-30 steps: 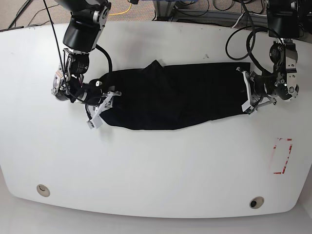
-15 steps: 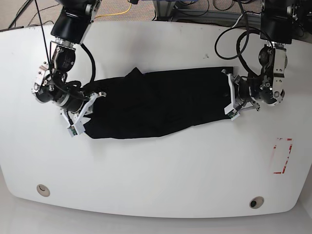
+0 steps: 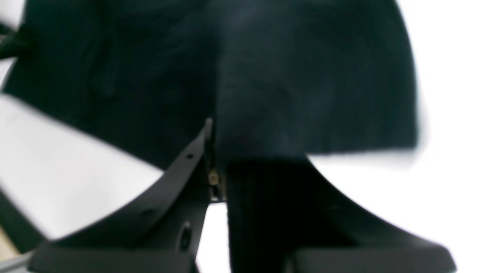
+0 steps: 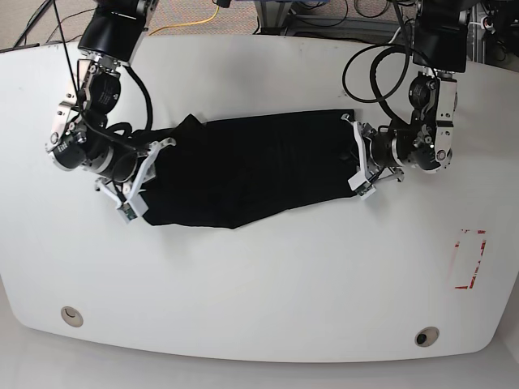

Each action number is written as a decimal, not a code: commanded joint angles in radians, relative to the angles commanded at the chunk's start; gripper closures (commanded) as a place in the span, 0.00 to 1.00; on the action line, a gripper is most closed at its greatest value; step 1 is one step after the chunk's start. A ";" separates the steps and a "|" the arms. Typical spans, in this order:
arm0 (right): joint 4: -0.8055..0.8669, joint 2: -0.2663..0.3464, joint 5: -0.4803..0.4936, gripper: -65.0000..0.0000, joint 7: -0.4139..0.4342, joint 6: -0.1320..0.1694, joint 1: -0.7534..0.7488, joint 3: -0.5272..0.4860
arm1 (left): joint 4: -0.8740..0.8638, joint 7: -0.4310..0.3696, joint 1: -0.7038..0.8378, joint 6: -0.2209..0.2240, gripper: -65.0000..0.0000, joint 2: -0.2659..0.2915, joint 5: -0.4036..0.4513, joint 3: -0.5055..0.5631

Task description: Layout the t-shirt on the table in an organized manner, then fold the t-shirt properly

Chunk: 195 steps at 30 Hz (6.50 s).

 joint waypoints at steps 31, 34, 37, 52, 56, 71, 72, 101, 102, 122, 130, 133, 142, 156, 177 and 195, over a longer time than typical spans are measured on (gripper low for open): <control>-0.103 -0.275 -0.006 0.99 0.133 0.000 0.017 -0.258 | 0.000 -0.026 0.029 0.000 0.92 0.002 -0.002 -0.003; -0.104 -0.275 -0.006 0.99 0.140 0.000 0.017 -0.272 | 0.000 -0.026 0.032 0.000 0.92 0.002 -0.002 -0.005; -0.107 -0.276 -0.006 0.99 0.140 0.000 0.017 -0.272 | 0.000 -0.026 0.034 0.000 0.92 0.002 -0.002 -0.005; -0.152 -0.282 0.005 0.70 0.166 -0.061 0.037 -0.321 | 0.000 -0.028 0.031 0.000 0.92 0.002 -0.002 -0.005; -0.152 -0.285 0.005 0.67 0.166 -0.091 0.037 -0.330 | 0.000 -0.028 0.029 0.000 0.92 0.002 -0.003 -0.005; -0.149 -0.285 0.005 0.67 0.167 -0.096 0.084 -0.442 | 0.005 -0.061 0.029 0.000 0.92 0.000 -0.005 -0.005; -0.149 -0.285 0.005 0.67 0.167 -0.096 0.092 -0.442 | 0.005 -0.066 0.029 0.000 0.92 0.000 -0.005 -0.005; -0.157 -0.158 -0.350 0.68 0.400 -0.096 0.092 -0.628 | 0.005 -0.068 0.031 0.000 0.92 0.000 -0.008 -0.005; -0.161 -0.166 -0.356 0.68 0.405 -0.096 0.092 -0.631 | 0.005 -0.068 0.031 0.000 0.92 0.000 -0.008 -0.005; -0.181 -0.285 -0.419 0.67 0.431 -0.094 0.180 -0.635 | 0.206 -0.046 0.035 0.000 0.91 -0.003 -0.009 -0.086; -0.147 -0.244 -0.419 0.68 0.393 -0.094 0.178 -0.632 | 0.356 0.034 0.018 0.000 0.75 -0.003 -0.009 -0.186; -0.146 -0.233 -0.419 0.68 0.391 -0.094 0.158 -0.632 | 0.399 0.052 0.003 0.000 0.67 -0.003 -0.009 -0.215; -0.095 -0.204 -0.419 0.68 0.390 -0.087 0.080 -0.546 | 0.476 0.057 -0.041 0.000 0.62 0.005 -0.141 -0.387; -0.063 -0.123 -0.419 0.68 0.390 -0.087 0.049 -0.526 | 0.499 0.060 -0.043 0.000 0.62 0.074 -0.414 -0.574; -0.097 -0.101 -0.420 0.68 0.394 -0.087 0.066 -0.525 | 0.494 0.112 0.157 0.000 0.62 0.282 -0.439 -0.295; -0.097 -0.101 -0.420 0.68 0.396 -0.087 0.060 -0.523 | 0.420 0.109 0.173 0.000 0.62 -0.005 -0.436 -0.414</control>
